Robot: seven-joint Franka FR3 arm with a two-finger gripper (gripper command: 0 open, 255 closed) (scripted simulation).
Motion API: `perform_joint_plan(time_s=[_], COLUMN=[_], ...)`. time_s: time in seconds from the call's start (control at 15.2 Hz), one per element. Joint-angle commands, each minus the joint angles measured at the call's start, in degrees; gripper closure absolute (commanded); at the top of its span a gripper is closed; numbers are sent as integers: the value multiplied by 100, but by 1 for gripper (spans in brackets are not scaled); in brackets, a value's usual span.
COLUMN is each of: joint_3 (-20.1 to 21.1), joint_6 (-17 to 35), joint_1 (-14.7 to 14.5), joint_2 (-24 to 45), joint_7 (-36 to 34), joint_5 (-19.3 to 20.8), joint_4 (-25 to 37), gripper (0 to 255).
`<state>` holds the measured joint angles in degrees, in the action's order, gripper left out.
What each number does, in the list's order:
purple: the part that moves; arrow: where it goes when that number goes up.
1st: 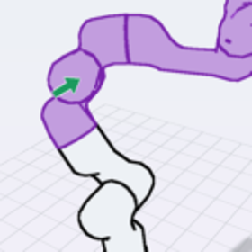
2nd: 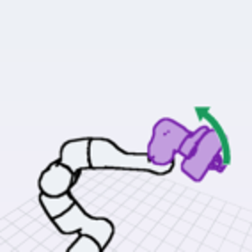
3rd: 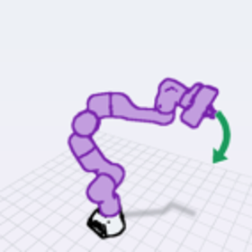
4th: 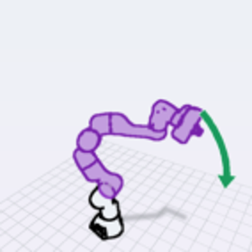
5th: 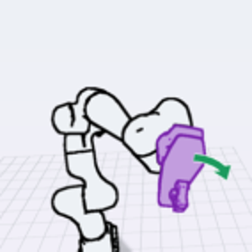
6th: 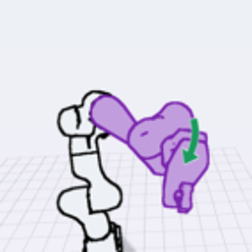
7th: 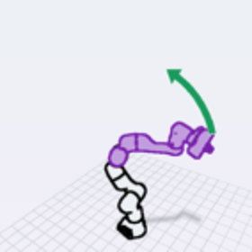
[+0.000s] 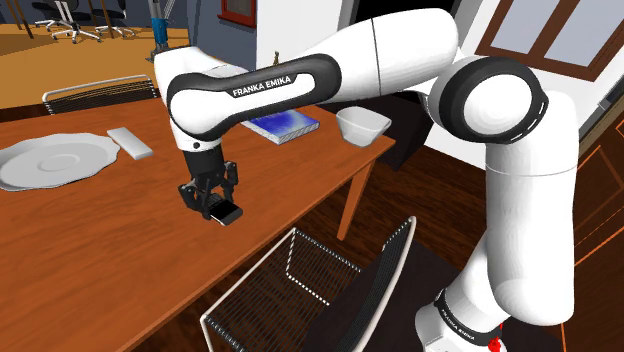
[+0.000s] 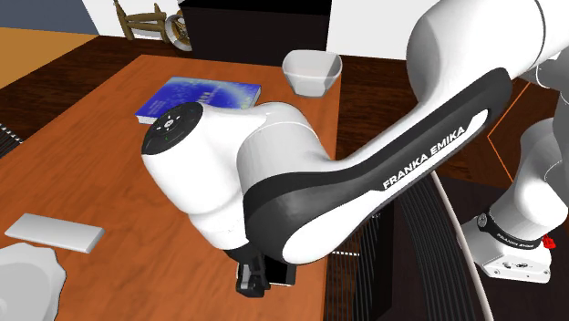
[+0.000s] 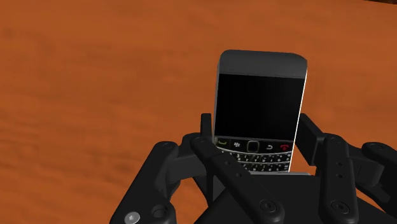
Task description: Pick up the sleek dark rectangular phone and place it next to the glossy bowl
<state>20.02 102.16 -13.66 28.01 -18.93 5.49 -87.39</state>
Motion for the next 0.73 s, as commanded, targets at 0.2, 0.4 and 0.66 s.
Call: perform_joint_plan(time_s=[0.2,0.4,0.66], joint_3=[20,30,42], joint_6=[-350,-559,-846], joint_1=[-6,-12,-24], joint_2=[-91,-136,-177], joint_7=[4,6,6], joint_5=[-33,-49,-65], joint_4=[264,431,680], gripper=[255,255,255])
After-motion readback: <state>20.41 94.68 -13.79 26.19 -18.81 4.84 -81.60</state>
